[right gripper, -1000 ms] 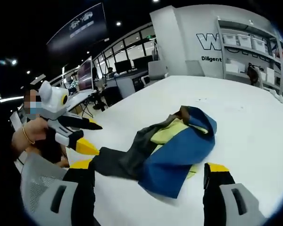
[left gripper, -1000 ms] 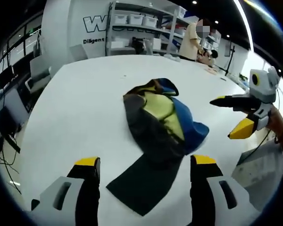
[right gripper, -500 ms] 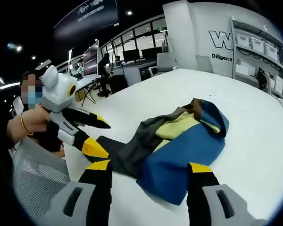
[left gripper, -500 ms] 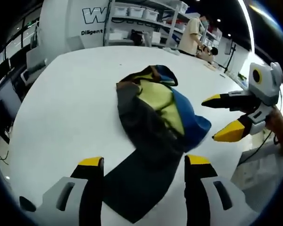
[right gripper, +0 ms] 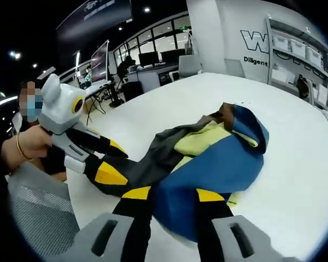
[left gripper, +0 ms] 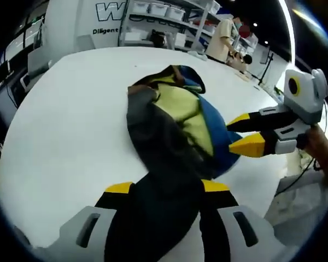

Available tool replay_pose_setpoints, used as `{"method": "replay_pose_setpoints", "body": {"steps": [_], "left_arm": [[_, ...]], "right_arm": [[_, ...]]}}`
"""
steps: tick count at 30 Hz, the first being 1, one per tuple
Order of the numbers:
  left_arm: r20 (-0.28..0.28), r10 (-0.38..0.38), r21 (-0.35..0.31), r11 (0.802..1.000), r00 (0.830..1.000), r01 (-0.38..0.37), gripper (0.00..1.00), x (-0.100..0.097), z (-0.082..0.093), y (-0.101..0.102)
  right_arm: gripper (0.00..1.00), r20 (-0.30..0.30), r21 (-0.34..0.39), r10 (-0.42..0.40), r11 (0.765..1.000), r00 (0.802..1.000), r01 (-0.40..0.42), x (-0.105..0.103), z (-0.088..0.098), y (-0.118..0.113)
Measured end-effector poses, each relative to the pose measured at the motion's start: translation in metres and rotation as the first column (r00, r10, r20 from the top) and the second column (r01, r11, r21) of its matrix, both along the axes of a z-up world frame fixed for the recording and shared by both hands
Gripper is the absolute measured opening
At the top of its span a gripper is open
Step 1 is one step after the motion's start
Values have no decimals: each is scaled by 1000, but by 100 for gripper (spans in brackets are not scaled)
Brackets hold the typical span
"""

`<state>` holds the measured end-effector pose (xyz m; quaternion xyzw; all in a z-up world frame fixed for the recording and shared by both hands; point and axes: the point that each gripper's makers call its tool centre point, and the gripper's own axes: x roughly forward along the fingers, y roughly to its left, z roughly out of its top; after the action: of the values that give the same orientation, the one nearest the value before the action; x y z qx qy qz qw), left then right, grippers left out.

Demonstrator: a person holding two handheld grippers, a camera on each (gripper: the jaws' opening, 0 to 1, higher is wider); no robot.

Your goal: Fold the garment on the visible template until the final outline fits inside the template.

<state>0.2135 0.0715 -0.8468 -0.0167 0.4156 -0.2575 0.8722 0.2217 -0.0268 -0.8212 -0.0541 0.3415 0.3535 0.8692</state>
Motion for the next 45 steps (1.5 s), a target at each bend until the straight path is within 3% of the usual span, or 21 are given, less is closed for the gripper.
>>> {"method": "replay_pose_setpoints", "body": {"steps": [4,14,24,39,45], "left_arm": [[-17,11,-53,999,1000,-12,35,0,-1,-9],[-41,7,-52,999,999,-9,19,-3,-11,-9],[-26,11,-8,1000,1000,-11,0,1,-17,-4],[-11,-13,12,1000,1000,13,0,1,-16,-3],[19,-11,18,1000,1000,11,0,4,-7,2]], "right_arm": [[16,-10,-21,6,1000,1000,-6,-3,-8,0],[0,-17,-54,-13,998,1000,12,-1,-18,-5],[0,-14,-49,-29,998,999,28,1,-14,-10],[0,28,-61,-46,997,999,48,7,0,-23],[0,62,-79,-84,993,995,89,15,14,-40]]}}
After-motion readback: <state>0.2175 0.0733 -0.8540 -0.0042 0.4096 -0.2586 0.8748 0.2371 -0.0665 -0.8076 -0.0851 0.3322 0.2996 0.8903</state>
